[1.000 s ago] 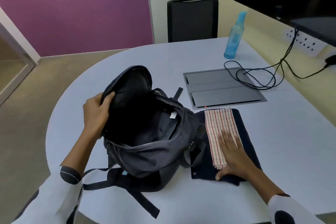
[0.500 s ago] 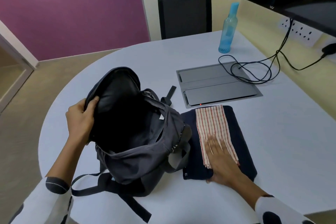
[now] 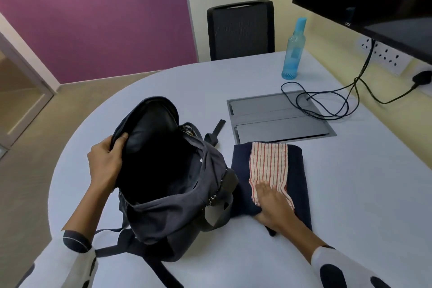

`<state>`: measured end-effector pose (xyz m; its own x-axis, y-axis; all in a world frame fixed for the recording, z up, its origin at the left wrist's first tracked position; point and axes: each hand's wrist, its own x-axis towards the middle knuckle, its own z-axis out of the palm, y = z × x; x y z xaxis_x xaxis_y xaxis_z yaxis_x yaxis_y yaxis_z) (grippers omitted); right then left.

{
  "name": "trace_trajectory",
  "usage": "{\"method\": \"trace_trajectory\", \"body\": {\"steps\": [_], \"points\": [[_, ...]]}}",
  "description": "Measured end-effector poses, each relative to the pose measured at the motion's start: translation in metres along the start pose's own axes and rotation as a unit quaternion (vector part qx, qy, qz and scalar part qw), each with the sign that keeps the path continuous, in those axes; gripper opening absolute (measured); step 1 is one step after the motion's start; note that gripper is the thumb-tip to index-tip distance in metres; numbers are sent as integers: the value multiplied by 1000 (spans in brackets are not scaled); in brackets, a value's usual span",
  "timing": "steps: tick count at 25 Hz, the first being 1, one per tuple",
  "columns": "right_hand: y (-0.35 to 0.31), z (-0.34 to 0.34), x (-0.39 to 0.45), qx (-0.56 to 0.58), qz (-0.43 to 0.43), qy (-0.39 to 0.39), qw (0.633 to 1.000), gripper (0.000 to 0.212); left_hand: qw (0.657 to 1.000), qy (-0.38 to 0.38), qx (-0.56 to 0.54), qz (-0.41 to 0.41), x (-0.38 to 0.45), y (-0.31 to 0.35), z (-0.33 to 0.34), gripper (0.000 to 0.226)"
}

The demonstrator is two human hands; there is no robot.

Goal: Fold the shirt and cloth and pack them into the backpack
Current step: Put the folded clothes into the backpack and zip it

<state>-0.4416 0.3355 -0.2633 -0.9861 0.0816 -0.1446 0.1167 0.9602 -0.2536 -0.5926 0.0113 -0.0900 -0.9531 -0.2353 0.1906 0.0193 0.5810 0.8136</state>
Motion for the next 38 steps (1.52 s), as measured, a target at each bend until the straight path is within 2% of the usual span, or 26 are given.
{"method": "trace_trajectory", "body": {"steps": [2,4,8,10,12,14,16,17,18,21,23,25,27,30,32,33,35,38], "points": [[-5,-28,5,119,39,45,991,55,1000,-11,-8,10,4,1,0,41],[-9,-56,8,249,92,92,960,27,999,-19,-20,21,12,3,0,37],[-11,-91,29,399,159,214,877,15,998,-35,-37,36,34,2,-2,33],[-14,-112,42,485,186,257,815,12,997,-45,-44,39,42,3,-2,34],[-27,-140,52,604,194,289,717,7,997,-62,-45,25,52,4,-2,38],[-53,-176,60,678,154,327,640,6,996,-77,-38,12,61,4,-2,42],[-87,-210,67,697,66,373,609,8,996,-85,-30,-4,71,1,-2,47],[-106,-224,70,687,13,385,616,6,996,-85,-33,-18,75,-1,-3,48],[-125,-234,71,657,-39,393,642,9,995,-86,-40,-35,80,-2,-3,48],[-176,-239,74,438,-194,408,777,51,984,-115,-110,-75,91,7,-7,38],[-196,-213,81,261,-320,373,831,62,959,-149,-217,-107,98,16,-17,29],[-207,-172,91,91,-414,317,849,67,926,-161,-308,-151,107,9,-25,37],[-212,-138,97,-13,-442,269,856,75,914,-160,-325,-185,114,-7,-28,32],[-211,-118,98,-61,-467,243,848,78,911,-171,-317,-199,132,-27,-33,25],[-206,-107,95,-110,-479,219,843,76,907,-183,-333,-183,146,-22,-40,12],[-204,-99,92,-147,-482,193,842,78,899,-198,-349,-177,156,-22,-43,17],[-199,-81,90,-217,-460,92,856,85,893,-199,-364,-173,162,-15,-47,22],[-198,-54,98,-238,-409,-56,879,88,913,-216,-322,-128,152,0,-40,18]]}}
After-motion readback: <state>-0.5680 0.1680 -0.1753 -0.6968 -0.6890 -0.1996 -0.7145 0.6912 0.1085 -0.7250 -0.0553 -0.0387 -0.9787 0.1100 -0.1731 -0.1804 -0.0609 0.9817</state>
